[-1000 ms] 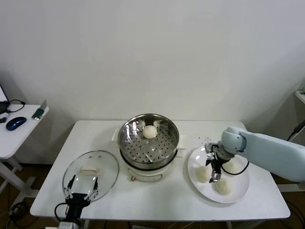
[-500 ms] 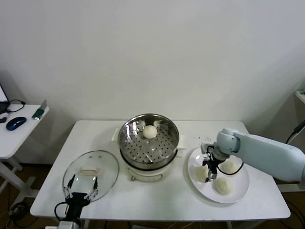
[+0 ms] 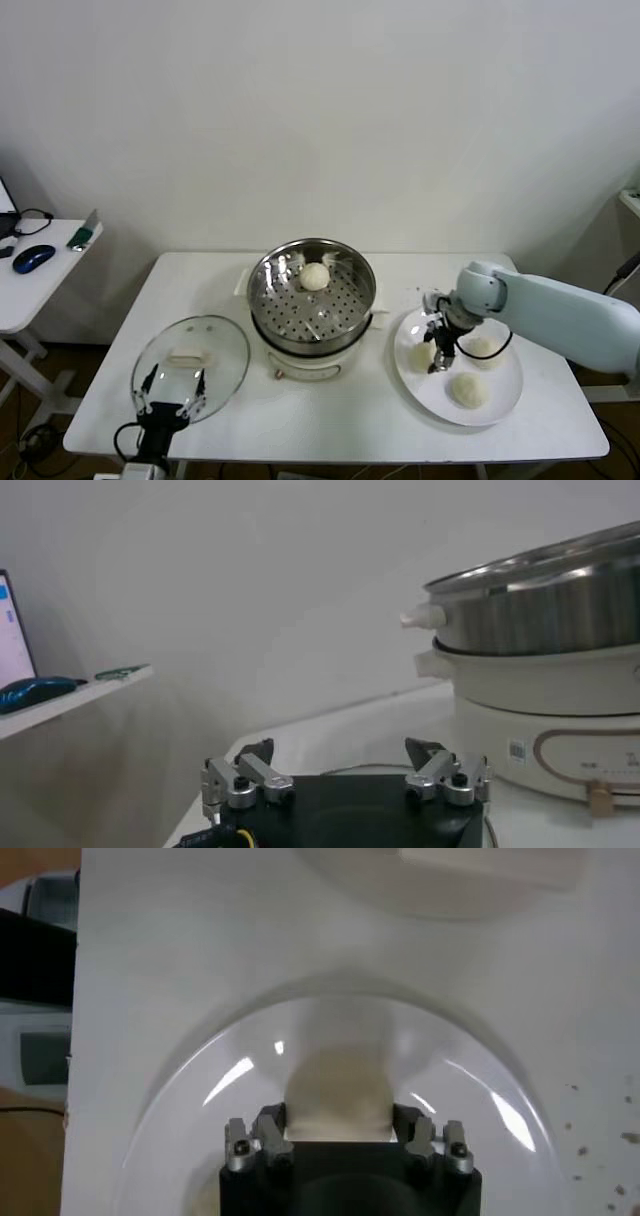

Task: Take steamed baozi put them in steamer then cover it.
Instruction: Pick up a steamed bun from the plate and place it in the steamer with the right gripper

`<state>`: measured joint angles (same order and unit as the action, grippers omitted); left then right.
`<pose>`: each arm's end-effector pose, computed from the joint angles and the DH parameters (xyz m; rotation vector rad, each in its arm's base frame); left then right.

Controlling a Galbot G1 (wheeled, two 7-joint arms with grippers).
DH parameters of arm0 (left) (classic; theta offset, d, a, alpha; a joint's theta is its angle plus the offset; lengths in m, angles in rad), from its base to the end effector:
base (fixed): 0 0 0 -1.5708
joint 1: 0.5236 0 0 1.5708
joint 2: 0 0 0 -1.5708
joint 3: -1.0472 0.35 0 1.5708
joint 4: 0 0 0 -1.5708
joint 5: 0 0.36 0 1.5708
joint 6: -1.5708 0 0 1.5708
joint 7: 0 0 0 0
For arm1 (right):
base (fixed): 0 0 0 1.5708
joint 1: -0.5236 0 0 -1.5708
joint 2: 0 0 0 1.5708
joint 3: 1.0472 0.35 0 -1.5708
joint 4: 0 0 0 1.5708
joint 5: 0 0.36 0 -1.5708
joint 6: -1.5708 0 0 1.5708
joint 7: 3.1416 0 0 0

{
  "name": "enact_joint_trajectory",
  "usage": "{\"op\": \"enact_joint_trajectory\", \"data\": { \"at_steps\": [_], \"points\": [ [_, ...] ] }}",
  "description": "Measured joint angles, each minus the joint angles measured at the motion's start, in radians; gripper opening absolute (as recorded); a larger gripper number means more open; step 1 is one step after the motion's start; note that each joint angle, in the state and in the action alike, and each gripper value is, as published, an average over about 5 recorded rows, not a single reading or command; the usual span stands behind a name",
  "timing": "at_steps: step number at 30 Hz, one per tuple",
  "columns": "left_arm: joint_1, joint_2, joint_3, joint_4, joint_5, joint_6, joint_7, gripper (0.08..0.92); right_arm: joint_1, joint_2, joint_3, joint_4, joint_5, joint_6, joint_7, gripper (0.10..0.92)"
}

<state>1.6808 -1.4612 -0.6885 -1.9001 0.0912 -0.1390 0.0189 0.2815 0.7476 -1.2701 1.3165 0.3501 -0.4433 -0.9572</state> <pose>0.1370 0.0811 -0.3811 0.0668 -2.9515 -0.3975 0.5142 -0.0920 -0.2063 1.2549 -1.3849 1.1248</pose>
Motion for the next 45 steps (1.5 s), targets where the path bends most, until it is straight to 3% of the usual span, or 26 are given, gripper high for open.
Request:
{"op": "enact_joint_trajectory", "data": {
  "at_steps": [9, 20, 45],
  "points": [
    [0.014, 0.004, 0.018, -0.009, 0.000, 0.000, 0.001, 0.823, 0.317, 0.062, -0.176, -0.037, 0.173, 0.035, -0.026, 0.681],
    [0.026, 0.005, 0.038, -0.040, -0.001, 0.006, 0.003, 0.823, 0.565, 0.243, -0.283, -0.099, 0.392, 0.022, -0.022, 0.687],
    [0.047, 0.037, 0.040, -0.065, 0.020, 0.000, 0.005, 0.823, 0.407, 0.715, -0.270, -0.287, 0.507, -0.052, 0.055, 0.687]
  ]
}}
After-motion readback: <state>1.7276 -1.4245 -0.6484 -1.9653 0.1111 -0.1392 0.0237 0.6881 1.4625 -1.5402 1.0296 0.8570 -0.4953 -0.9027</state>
